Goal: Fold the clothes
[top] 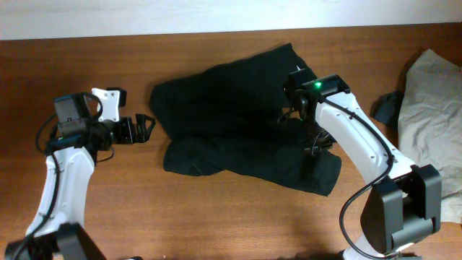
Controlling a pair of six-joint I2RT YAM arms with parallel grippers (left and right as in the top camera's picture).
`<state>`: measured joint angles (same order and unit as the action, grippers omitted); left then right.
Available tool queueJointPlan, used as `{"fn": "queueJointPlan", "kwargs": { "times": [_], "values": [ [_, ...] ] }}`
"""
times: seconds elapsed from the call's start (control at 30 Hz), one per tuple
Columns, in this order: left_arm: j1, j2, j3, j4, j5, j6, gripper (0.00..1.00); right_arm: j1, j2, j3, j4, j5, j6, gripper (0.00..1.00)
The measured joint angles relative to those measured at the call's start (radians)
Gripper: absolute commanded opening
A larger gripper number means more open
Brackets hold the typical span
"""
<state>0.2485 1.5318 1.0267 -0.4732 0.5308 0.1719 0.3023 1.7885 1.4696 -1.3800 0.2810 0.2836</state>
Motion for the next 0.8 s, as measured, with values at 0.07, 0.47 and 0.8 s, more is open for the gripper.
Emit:
{"fn": "queueJointPlan", "kwargs": {
  "times": [0.07,0.47,0.8],
  "values": [
    [-0.003,0.059,0.000,0.099,0.060,-0.005,0.99,0.000,0.000,0.000,0.002,-0.010,0.000,0.04],
    [-0.006,0.452,0.067,0.440,0.197,-0.214,0.99,0.000,0.000,0.000,0.005,-0.019,-0.012,0.04],
    [-0.061,0.534,0.145,0.486,0.214,-0.291,0.99,0.000,0.000,0.000,0.007,-0.020,-0.020,0.04]
  ]
}}
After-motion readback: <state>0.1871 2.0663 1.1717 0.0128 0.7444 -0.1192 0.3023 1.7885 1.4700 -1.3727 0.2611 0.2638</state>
